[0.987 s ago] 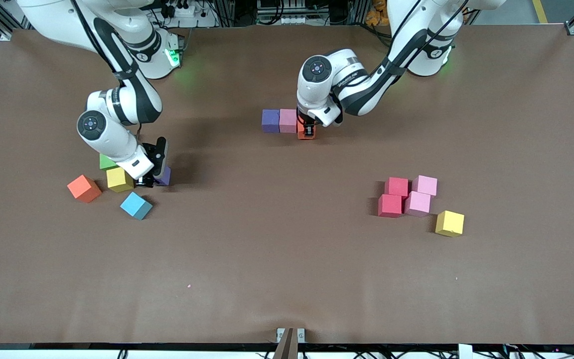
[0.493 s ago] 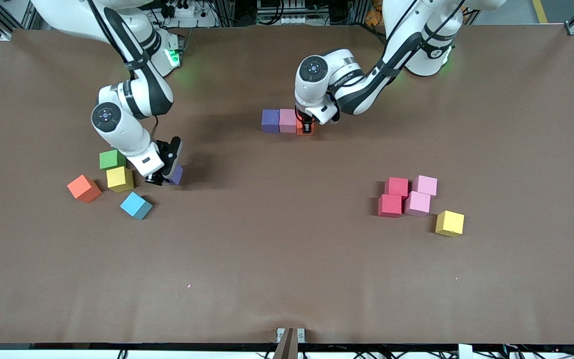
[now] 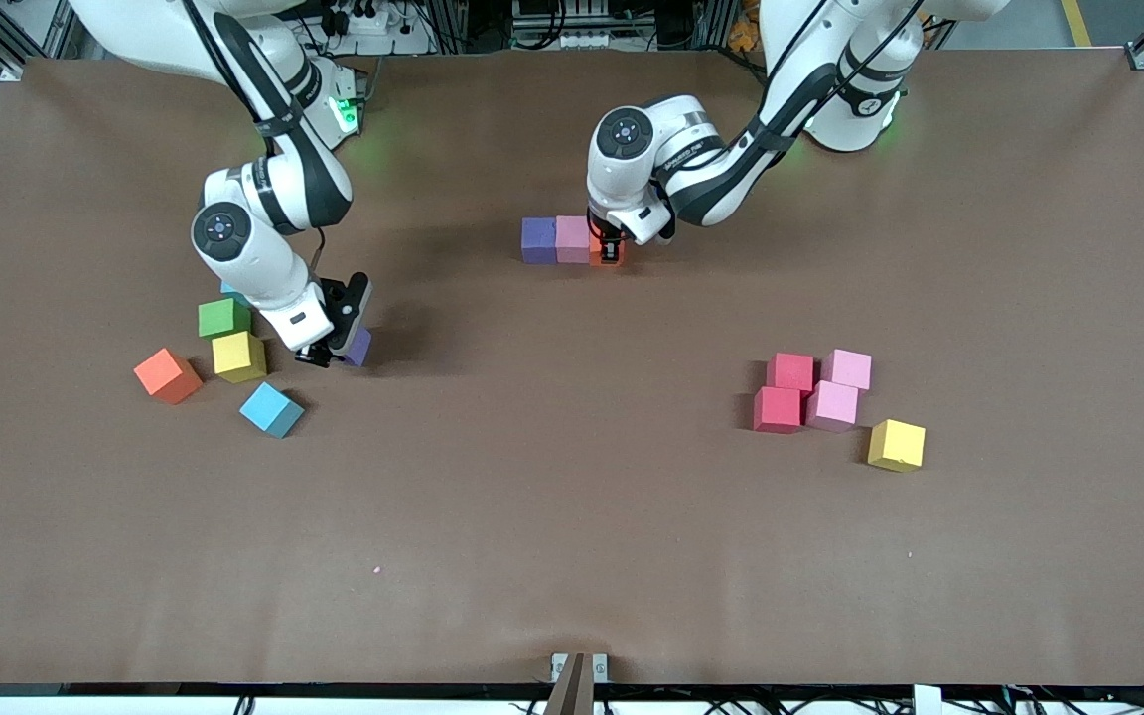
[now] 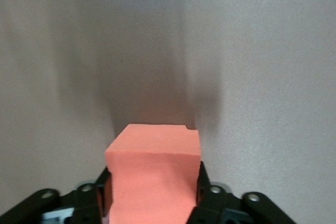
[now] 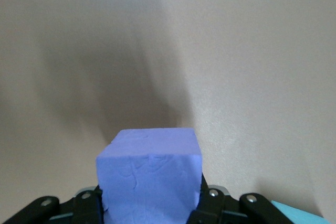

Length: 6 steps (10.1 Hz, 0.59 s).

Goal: Form number 2 with 11 blocks
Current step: 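Set the orange cube down with the left gripper while the right gripper carries blue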

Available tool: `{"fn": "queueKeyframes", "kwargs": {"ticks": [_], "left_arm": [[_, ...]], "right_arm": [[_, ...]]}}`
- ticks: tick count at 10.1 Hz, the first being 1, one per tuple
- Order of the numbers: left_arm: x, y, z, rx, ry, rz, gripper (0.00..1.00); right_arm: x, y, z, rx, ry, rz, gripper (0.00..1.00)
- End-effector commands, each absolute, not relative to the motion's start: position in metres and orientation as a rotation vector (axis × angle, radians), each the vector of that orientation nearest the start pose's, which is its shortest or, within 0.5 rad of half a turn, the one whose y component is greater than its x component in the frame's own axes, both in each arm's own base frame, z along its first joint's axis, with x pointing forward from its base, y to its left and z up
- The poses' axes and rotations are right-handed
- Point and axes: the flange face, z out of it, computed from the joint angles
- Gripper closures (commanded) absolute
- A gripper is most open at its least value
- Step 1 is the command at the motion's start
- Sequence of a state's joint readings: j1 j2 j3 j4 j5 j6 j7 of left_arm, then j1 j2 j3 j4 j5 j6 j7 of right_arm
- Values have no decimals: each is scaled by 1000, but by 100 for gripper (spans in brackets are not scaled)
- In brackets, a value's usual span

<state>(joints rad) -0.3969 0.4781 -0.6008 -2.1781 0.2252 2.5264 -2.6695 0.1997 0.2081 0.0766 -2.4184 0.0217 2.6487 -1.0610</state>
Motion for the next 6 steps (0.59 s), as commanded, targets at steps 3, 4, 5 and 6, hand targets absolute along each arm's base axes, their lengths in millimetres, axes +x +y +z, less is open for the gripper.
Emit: {"fn": "queueKeyframes", "kwargs": {"ticks": [3,4,5,6], "left_arm": [[290,-469,219,-2268,-2145,129,0],[290,-466,225,-2282,-2143,113,0],[292,-466,236,-2302,-2150,99,0],[292,-465,246,-2317,-2157,81,0]], "right_arm": [[472,144,233,-2501,-1870,-34,74],[471,149,233,-2538,-1820,-31,74],[467,161,233,-2555,-1793,-27,74],[465,167,233,-2574,-1766,-27,75]]}}
